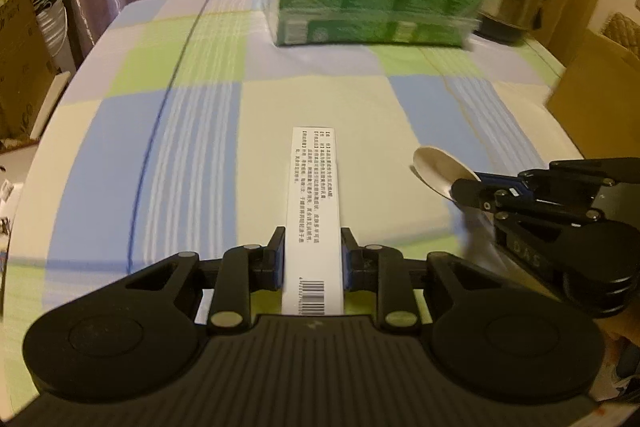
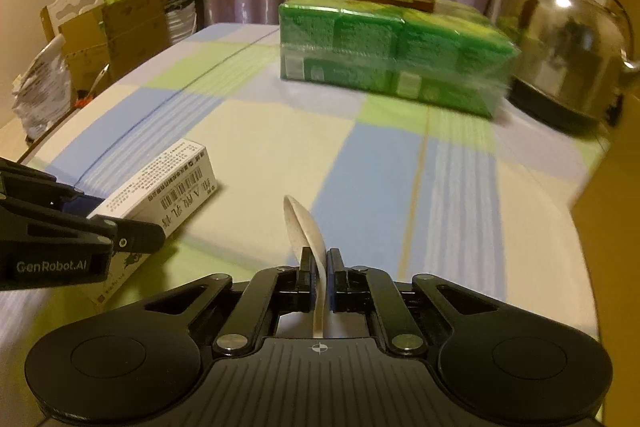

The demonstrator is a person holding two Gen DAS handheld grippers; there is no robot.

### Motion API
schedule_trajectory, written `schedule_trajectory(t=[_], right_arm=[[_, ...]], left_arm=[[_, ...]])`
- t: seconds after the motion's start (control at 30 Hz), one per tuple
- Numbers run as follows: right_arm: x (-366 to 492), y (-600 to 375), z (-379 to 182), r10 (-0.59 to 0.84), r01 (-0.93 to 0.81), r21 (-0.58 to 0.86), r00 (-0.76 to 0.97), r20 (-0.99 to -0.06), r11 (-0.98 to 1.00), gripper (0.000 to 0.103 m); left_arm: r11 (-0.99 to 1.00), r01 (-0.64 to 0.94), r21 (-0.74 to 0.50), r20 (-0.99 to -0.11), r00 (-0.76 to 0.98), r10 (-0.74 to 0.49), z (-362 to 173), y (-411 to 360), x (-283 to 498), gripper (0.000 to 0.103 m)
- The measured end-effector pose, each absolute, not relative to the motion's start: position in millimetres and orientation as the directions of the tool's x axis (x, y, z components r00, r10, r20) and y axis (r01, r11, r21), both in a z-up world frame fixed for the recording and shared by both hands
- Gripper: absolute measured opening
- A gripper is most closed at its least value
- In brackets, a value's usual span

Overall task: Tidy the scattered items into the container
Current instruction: 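Carry the medicine box and spoon over the cardboard box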

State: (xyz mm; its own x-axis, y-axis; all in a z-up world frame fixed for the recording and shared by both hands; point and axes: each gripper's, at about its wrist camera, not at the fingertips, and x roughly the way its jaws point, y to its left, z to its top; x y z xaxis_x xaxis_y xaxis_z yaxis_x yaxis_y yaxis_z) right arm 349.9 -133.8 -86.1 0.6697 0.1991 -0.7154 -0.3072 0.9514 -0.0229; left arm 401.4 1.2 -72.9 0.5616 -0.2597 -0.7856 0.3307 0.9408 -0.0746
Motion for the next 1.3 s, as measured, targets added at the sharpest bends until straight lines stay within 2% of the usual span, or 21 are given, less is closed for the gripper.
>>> schedule_trajectory(t=[0.17,0.4,0.57,1.3], right_arm=[[288.4,-165.8,-80.5,0.188,-0.273,0.003,0.655,-0.732,0.962,0.002],[211.2,-212.4,-69.3,0.191,-0.162,0.113,0.624,-0.758,0.980,0.002],[177.1,-225.4,-64.0,0.185,-0.147,0.119,0.622,-0.761,0.982,0.002],[135.7,-242.7,-52.3,0.212,-0.139,0.159,0.635,-0.743,0.977,0.002]], left_arm=[[0.925,0.369,-0.088,-0.790,0.539,-0.291,-69.7,-13.4,343.2,0.022],[0.901,0.421,-0.100,-0.793,0.514,-0.328,-64.0,-43.0,260.2,0.022],[0.893,0.433,-0.124,-0.792,0.499,-0.352,-62.3,-60.0,217.8,0.022],[0.907,0.408,-0.101,-0.815,0.489,-0.310,-58.1,-82.4,168.6,0.022]])
